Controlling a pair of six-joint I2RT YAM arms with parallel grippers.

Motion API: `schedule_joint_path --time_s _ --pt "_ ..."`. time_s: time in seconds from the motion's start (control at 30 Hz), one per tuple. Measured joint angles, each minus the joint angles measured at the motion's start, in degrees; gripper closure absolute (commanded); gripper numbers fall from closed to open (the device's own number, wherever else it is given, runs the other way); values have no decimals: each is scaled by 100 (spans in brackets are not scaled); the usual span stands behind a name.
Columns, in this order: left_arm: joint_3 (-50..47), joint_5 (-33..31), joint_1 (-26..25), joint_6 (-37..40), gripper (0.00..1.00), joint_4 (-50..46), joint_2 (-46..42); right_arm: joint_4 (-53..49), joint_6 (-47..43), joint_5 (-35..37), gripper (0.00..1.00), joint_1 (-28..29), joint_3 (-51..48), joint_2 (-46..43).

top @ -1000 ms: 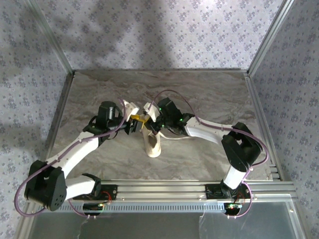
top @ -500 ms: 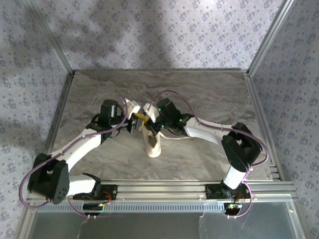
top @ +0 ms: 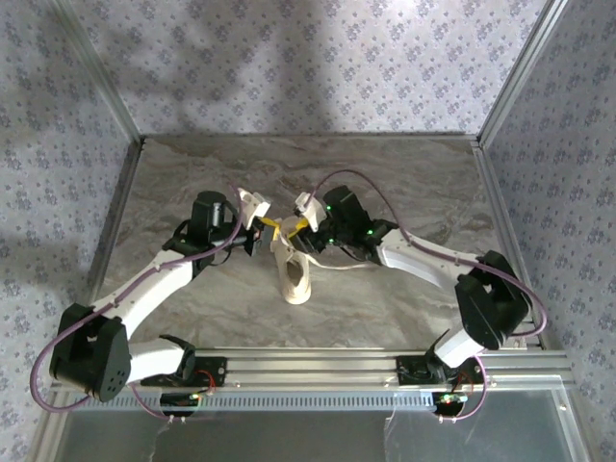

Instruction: Tie the shoes

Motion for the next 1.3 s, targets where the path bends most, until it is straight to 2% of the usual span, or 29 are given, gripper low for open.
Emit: schedule_joint_path --time_s 0.17,0.23,0.33,0.47,0.67,0.9,1.03,1.13,1.2,1.3 --pt "35 -173 -195 -35 100 -42 0 -737 420 494 56 -240 -164 -542" --pt "70 -236 -251 -37 100 -48 0 -1196 914 931 54 -380 -162 -643" --pt "76 -328 -313 -46 100 -44 0 -1899 1941 1600 46 -632 -269 -717" --pt "76 -372 -334 -79 100 -39 0 -2627 3340 2118 41 -767 -662 -778" --pt "76 -382 -393 -81 100 -24 0 -3119 4804 2339 38 -763 -813 -614" --pt "76 -382 -402 -81 100 -22 0 -3128 5475 2308 39 -933 -579 262" --pt "76 -380 -402 -79 100 -22 0 -3093 5587 2288 49 -1067 -393 660" --pt "76 -376 -402 -79 100 -22 0 -3064 5543 2273 84 -1163 -385 817" --pt "76 -374 -426 -79 100 -24 0 -3235 5440 2308 97 -1246 -367 839" --pt "76 -356 -483 -76 100 -24 0 -3287 5180 2229 100 -1320 -251 855"
